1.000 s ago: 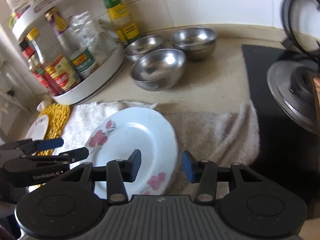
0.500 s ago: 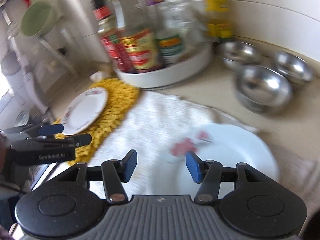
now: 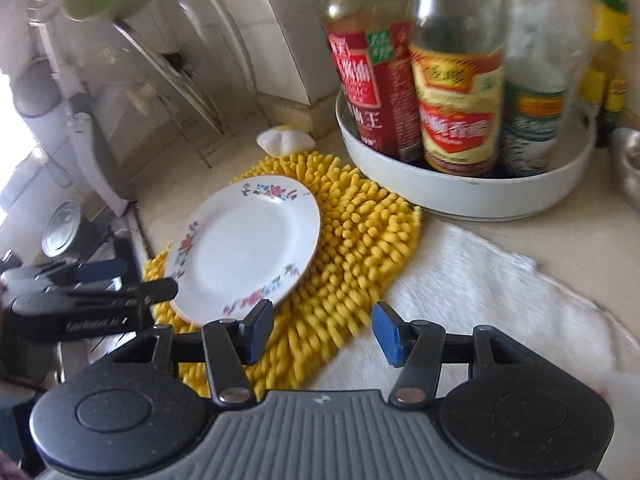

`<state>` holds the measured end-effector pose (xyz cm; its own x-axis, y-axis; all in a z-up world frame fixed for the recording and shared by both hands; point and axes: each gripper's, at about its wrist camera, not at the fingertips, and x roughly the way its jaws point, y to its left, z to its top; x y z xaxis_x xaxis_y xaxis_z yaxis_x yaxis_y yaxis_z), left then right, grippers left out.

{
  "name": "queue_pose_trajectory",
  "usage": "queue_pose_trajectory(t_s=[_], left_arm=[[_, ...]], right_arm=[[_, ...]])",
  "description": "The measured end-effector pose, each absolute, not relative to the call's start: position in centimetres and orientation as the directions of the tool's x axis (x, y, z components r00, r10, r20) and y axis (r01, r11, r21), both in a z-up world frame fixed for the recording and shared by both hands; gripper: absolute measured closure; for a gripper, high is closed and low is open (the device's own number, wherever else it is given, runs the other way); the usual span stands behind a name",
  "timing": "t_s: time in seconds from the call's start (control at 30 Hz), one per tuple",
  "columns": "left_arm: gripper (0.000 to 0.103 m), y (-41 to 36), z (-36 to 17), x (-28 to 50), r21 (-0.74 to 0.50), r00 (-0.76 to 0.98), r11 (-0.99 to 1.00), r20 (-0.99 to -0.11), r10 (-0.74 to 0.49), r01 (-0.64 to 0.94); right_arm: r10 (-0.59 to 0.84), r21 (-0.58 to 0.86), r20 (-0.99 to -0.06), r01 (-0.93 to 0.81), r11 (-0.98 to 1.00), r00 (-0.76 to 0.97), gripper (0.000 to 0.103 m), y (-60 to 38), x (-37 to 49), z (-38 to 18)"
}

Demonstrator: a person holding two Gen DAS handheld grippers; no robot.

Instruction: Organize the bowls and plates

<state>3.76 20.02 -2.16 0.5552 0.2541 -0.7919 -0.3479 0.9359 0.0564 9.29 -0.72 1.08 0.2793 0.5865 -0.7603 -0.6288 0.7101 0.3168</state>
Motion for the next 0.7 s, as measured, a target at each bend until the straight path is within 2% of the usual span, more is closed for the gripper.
queue_pose_trajectory(t_s=[0.07,0.13,0.2,0.33,0.43,0.6,0.7], left_arm=[[0.019,21.0,-2.9,4.6,0.074,0.542,0.935,-0.798,0.264,-0.347],[0.027,22.4,-3.3,5.3,0.059,0.539,0.936,-0.805,0.250,-0.347],[0.030,23.7,-3.7,5.9,0.030,0.537,0.939,-0.814,0.222,-0.343],[0.034,25.4,-4.7,7.4,0.024,0.519,0.948,-0.832,0.196,-0.318],[0.037,26.2,-5.0,8.3,-0.034,0.519,0.956,-0.845,0.128,-0.291],[0.037,26.0,-5.1,9.6,-0.057,0.527,0.972,-0.847,0.074,-0.228],[0.031,25.7,-5.5,10.6,-0.041,0.522,0.979,-0.850,0.071,-0.201]], right_arm=[[0.572,0.315,-0.777,-0.624,0.715,0.264,0.031,1.0,10.5,0.4],[0.570,0.314,-0.782,-0.630,0.711,0.253,0.031,2.6,11.3,-0.1],[0.569,0.315,-0.786,-0.636,0.705,0.241,0.031,4.0,11.8,-0.5],[0.559,0.327,-0.803,-0.632,0.703,0.207,0.032,5.7,12.6,-1.6],[0.570,0.357,-0.801,-0.619,0.700,0.183,0.031,6.2,13.2,-2.2],[0.591,0.411,-0.795,-0.596,0.690,0.137,0.031,6.6,13.9,-3.0],[0.601,0.428,-0.789,-0.589,0.686,0.126,0.031,6.7,14.0,-3.0]])
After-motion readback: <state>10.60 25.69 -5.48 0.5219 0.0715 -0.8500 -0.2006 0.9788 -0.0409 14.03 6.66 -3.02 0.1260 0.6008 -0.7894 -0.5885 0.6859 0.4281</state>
